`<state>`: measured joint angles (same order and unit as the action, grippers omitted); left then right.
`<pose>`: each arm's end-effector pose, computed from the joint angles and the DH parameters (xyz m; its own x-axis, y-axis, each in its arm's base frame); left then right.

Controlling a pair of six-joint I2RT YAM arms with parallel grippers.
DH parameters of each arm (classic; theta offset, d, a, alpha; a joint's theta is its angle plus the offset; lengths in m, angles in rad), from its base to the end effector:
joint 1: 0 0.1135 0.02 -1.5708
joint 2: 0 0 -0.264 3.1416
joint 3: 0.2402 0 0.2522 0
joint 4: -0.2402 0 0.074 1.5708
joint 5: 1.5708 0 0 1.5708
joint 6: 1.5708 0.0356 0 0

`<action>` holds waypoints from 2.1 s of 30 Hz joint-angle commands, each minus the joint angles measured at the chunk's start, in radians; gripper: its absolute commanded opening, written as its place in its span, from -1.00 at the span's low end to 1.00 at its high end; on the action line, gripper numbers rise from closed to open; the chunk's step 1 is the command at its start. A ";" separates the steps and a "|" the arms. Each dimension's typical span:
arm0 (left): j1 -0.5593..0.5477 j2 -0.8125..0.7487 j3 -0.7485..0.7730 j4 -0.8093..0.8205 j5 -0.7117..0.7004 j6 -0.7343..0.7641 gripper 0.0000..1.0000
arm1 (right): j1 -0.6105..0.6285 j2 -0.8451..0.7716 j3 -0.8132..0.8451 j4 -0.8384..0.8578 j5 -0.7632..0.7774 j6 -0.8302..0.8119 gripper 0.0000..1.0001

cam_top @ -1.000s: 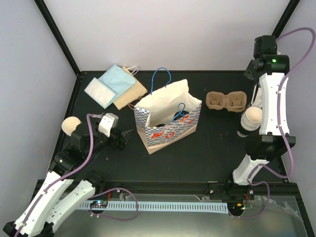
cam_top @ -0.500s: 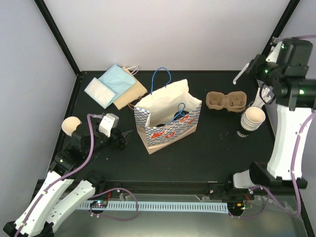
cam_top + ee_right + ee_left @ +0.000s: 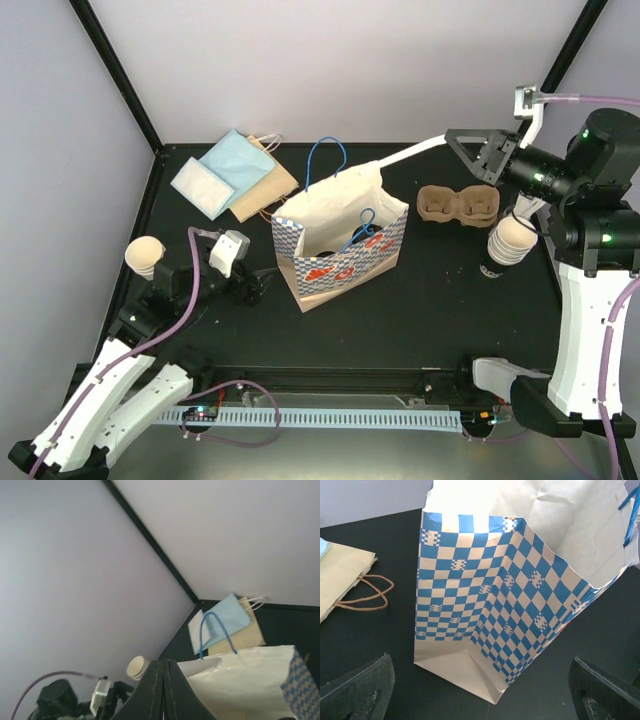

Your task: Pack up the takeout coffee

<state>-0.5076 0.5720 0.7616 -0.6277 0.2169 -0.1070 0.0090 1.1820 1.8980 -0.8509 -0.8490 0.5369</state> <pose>0.1062 -0.0678 0.3154 -0.4375 0.1240 -0.8906 0.6017 0.7764 -0.1875 0.1617 0.0282 0.5507 -0.4990 0.3335 -0.7999 -0.5754 0.5626 0.5936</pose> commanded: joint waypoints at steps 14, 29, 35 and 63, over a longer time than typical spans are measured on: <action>0.004 -0.010 -0.002 0.025 0.036 0.017 0.95 | 0.146 0.022 -0.231 0.145 0.060 -0.001 -0.91; 0.004 -0.011 -0.002 0.023 0.020 0.016 0.95 | 0.298 0.234 0.010 -0.006 0.399 -0.161 0.98; 0.004 -0.012 -0.005 0.025 0.026 0.015 0.95 | 0.281 0.216 0.003 -0.192 0.931 -0.257 1.00; 0.003 -0.014 -0.023 0.039 0.031 0.010 0.96 | -0.087 0.488 -0.064 -0.393 1.404 -0.131 -0.31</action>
<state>-0.5079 0.5690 0.7452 -0.6254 0.2333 -0.1055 -0.0734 1.6093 1.7721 -1.1847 0.4465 0.3801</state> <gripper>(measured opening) 0.977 0.346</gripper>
